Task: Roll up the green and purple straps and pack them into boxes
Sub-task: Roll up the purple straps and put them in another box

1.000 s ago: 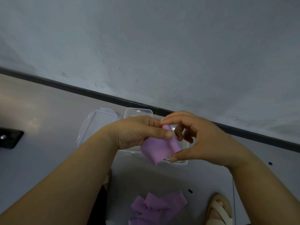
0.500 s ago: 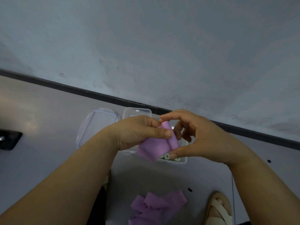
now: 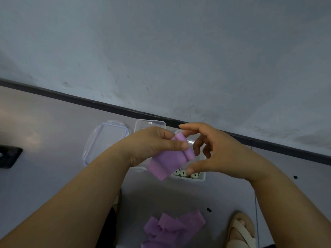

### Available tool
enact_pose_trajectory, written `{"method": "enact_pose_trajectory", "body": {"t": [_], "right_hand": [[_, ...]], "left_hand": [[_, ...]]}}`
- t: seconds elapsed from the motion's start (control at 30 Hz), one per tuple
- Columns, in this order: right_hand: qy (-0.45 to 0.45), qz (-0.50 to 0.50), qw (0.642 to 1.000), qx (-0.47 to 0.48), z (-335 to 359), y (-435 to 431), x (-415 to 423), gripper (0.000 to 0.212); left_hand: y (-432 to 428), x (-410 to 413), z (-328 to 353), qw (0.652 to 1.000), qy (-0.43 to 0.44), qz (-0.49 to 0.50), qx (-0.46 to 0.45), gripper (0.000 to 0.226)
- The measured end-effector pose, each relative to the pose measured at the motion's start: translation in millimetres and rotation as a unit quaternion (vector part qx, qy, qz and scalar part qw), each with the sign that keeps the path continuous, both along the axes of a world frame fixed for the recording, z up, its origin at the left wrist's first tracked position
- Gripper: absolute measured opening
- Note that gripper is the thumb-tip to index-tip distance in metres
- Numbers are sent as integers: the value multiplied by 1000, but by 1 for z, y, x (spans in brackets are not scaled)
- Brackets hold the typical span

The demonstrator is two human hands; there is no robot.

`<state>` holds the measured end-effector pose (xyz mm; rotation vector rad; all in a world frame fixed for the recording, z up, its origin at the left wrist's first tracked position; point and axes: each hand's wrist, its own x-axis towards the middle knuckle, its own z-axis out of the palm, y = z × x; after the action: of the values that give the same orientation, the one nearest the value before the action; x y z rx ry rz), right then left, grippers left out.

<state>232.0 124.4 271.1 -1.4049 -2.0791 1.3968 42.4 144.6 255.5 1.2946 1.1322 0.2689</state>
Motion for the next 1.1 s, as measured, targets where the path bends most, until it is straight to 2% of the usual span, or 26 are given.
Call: {"method": "enact_pose_trajectory", "body": {"t": [0.07, 0.17, 0.2, 0.3, 0.37, 0.63, 0.8, 0.9, 1.0, 1.1], "right_hand": [[14, -43, 999, -30, 0, 1, 0, 62], [49, -134, 989, -47, -3, 2, -3, 34], [58, -166, 983, -51, -4, 3, -4, 31], [71, -232, 967, -81, -7, 2, -11, 45], [94, -257, 956, -106, -7, 2, -16, 45], [125, -277, 950, -72, -14, 5, -18, 23], [128, -276, 952, -26, -12, 6, -17, 14], [120, -278, 953, -6, -12, 6, -17, 12], [110, -274, 956, 6, -13, 6, -16, 11], [117, -272, 955, 8, -14, 6, -16, 13]], "left_hand": [[1, 0, -2, 999, -23, 34, 11, 36], [3, 0, -4, 993, -66, 96, 4, 41], [4, 1, -4, 991, -74, 111, 5, 38], [4, 2, -5, 987, -90, 131, 14, 31], [4, 3, -5, 986, -101, 134, 18, 33], [4, 6, -5, 977, -142, 155, 32, 35], [4, 8, -4, 978, -121, 158, 67, 39], [5, 8, -4, 978, -101, 159, 86, 32], [5, 7, -4, 978, -111, 155, 83, 14], [5, 6, -4, 976, -128, 155, 83, 11]]}}
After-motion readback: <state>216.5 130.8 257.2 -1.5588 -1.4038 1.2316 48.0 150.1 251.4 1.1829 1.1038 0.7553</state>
